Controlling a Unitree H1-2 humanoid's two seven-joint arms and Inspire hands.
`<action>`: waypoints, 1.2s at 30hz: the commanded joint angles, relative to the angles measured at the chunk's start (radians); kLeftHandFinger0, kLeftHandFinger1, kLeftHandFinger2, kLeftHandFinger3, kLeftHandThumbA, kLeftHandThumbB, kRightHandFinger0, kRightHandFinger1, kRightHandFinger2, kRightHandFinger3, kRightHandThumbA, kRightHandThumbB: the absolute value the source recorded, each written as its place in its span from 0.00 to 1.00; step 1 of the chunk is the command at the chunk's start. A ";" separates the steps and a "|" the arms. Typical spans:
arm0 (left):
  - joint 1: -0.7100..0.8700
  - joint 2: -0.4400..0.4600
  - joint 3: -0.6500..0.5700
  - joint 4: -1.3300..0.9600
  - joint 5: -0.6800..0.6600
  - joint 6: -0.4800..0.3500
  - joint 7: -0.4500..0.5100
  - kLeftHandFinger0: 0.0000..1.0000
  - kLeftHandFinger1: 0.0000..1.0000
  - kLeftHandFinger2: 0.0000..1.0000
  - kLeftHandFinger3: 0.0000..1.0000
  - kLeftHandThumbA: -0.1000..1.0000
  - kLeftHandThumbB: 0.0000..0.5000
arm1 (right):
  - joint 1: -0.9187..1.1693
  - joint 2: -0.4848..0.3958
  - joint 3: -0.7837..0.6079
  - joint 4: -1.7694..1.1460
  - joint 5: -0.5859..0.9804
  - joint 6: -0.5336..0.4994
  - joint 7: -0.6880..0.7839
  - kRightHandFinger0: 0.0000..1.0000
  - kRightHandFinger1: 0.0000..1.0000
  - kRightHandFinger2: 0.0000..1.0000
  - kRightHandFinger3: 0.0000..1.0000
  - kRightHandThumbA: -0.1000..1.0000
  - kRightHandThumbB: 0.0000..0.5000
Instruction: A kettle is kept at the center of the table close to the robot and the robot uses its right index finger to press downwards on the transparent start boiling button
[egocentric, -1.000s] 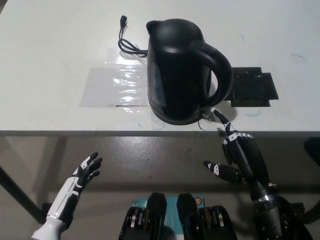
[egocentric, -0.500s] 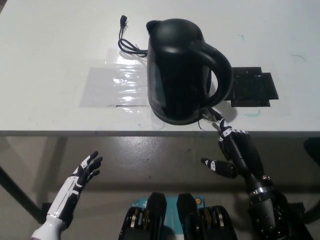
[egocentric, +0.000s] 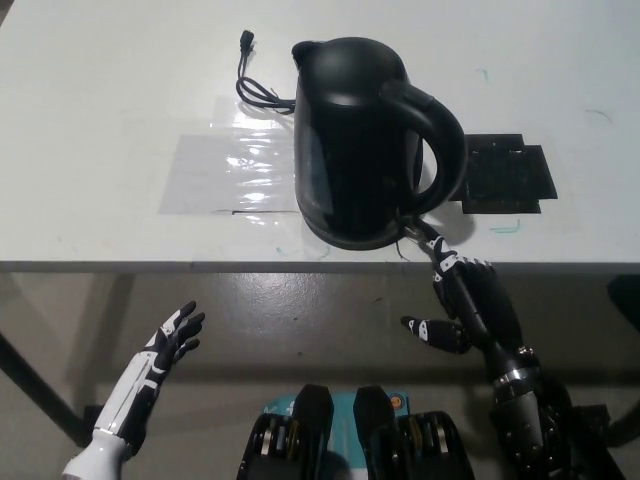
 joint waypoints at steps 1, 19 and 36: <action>-0.019 0.014 0.004 -0.022 -0.007 -0.025 -0.010 1.00 1.00 1.00 1.00 1.00 0.73 | -0.046 -0.003 0.007 -0.001 -0.001 0.015 0.009 0.00 0.00 0.00 1.00 1.00 0.56; -0.023 0.016 0.005 -0.021 -0.016 -0.033 -0.015 1.00 1.00 1.00 1.00 1.00 0.72 | -0.054 -0.005 0.016 0.009 0.003 0.038 0.019 0.00 0.00 0.00 1.00 1.00 0.58; -0.026 0.021 0.007 -0.035 -0.019 -0.018 -0.018 1.00 1.00 1.00 1.00 1.00 0.73 | -0.093 -0.002 0.015 0.063 0.008 0.079 0.030 0.05 0.00 0.00 1.00 1.00 0.60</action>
